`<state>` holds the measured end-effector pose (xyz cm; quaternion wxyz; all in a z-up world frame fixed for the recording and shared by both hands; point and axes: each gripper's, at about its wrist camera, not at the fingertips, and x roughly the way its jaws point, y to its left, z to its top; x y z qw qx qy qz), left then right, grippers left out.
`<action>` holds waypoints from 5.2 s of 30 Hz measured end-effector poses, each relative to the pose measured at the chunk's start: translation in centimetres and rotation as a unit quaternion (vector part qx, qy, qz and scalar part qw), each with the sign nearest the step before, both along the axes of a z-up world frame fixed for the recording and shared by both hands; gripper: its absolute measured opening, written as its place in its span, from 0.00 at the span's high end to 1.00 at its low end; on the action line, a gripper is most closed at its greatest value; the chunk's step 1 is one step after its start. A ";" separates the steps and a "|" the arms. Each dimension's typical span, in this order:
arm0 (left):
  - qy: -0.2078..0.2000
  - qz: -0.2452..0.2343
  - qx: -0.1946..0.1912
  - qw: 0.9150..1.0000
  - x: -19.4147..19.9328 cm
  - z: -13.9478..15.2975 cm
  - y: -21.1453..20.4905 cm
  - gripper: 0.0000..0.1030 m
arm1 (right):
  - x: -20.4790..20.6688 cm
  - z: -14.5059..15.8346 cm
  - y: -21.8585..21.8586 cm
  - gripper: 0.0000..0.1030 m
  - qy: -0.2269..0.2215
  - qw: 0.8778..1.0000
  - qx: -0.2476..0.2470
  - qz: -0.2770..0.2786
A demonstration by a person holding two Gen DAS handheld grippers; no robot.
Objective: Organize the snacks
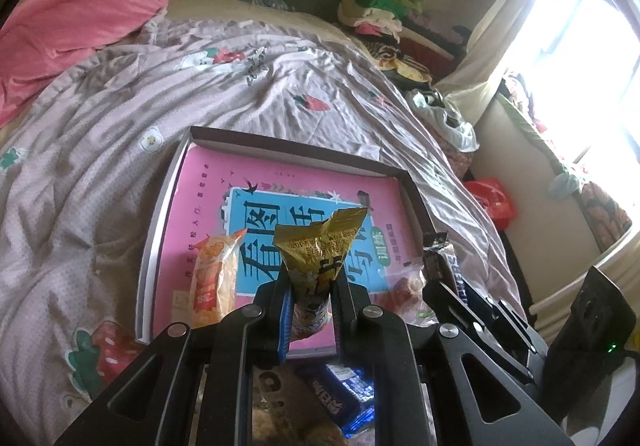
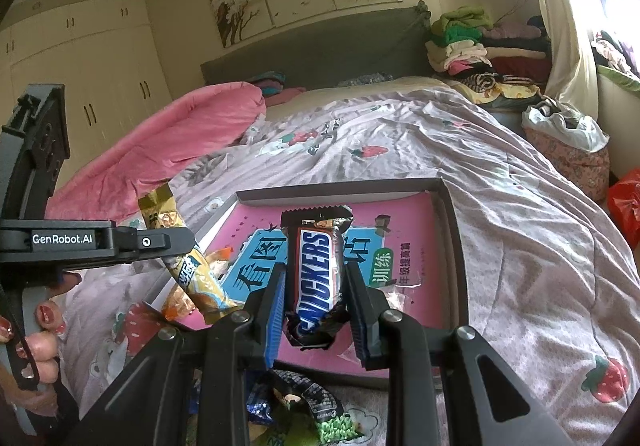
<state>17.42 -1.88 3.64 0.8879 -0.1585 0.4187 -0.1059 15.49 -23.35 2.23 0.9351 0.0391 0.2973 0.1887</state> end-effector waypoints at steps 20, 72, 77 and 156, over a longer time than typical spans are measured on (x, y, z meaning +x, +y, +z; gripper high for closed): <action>0.018 -0.008 0.006 1.000 0.8 -1.2 -0.6 0.84 | 1.8 -1.4 0.8 0.72 0.019 1.000 -0.013 0.010; 0.037 -0.009 0.003 0.999 0.7 -2.9 -0.8 0.78 | 2.0 -4.1 1.7 0.72 0.054 0.997 -0.042 0.045; 0.038 -0.004 0.000 0.999 0.8 -2.9 -0.5 0.68 | 1.6 -4.0 1.8 0.72 0.052 0.996 -0.043 0.049; 0.004 0.022 0.011 1.000 -4.9 0.0 3.3 0.27 | -1.5 -0.2 -1.3 0.37 -0.003 1.000 -0.003 0.000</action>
